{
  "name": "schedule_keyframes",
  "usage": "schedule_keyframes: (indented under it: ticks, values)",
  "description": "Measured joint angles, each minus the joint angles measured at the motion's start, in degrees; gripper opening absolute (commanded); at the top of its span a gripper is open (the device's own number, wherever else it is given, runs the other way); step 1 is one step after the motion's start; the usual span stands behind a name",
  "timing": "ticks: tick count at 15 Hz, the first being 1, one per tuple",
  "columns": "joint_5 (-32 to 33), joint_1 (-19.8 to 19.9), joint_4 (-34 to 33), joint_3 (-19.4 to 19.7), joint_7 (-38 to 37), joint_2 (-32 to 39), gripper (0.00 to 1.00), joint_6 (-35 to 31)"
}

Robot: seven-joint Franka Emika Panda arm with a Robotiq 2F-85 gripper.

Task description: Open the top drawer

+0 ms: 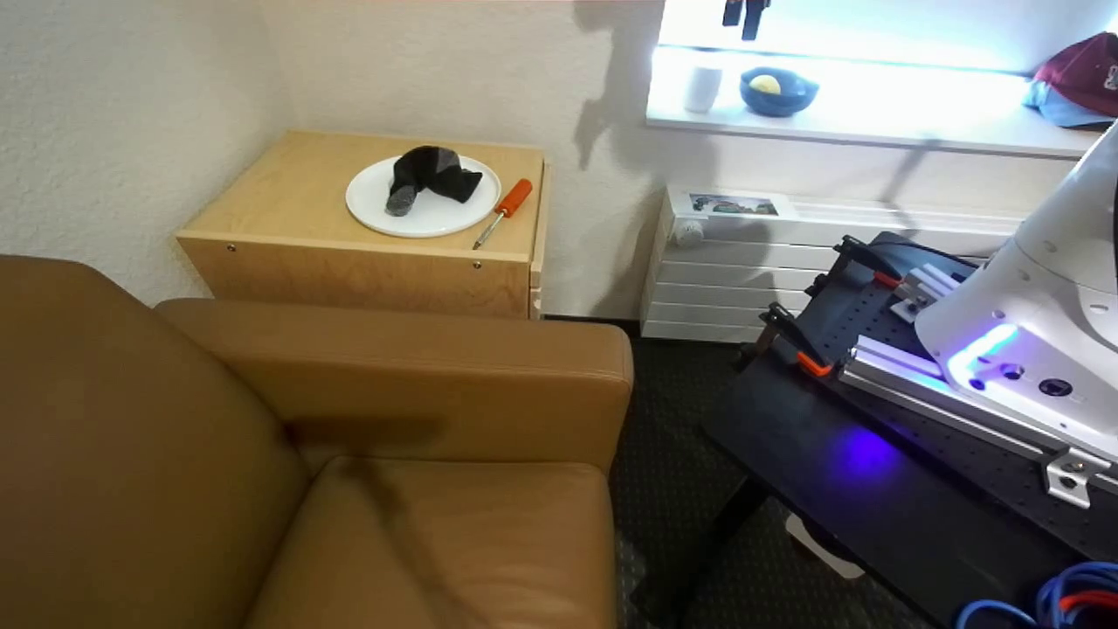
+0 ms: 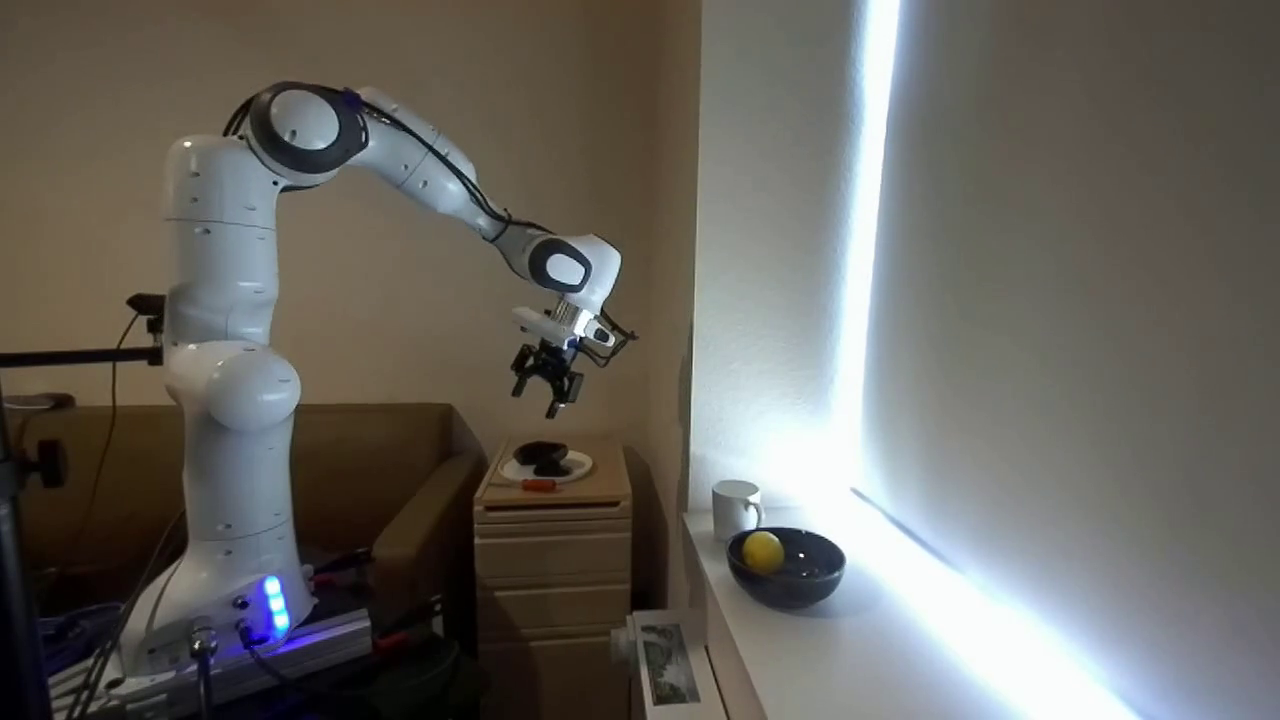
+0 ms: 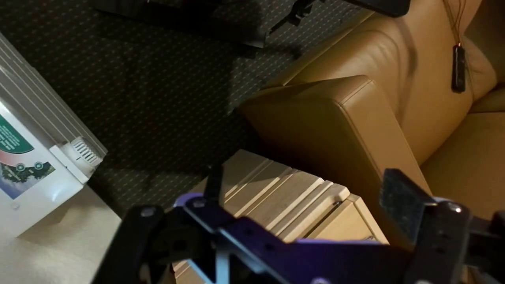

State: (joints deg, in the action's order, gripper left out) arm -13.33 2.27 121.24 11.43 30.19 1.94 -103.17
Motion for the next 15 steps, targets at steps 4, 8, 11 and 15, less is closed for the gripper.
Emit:
schedule_keyframes:
  ticks: [4,8,11,15]
  values:
    - [0.0,0.5,-0.1,-0.4,0.0,0.1,1.0,0.0]
    - [-1.2,0.3,1.1,-3.9,0.0,2.9,1.0,-2.9]
    - [-1.5,-0.2,2.4,-7.3,0.0,5.6,1.0,-9.4]
    - [4.4,-1.0,6.4,-9.4,-2.1,7.7,1.0,-26.9]
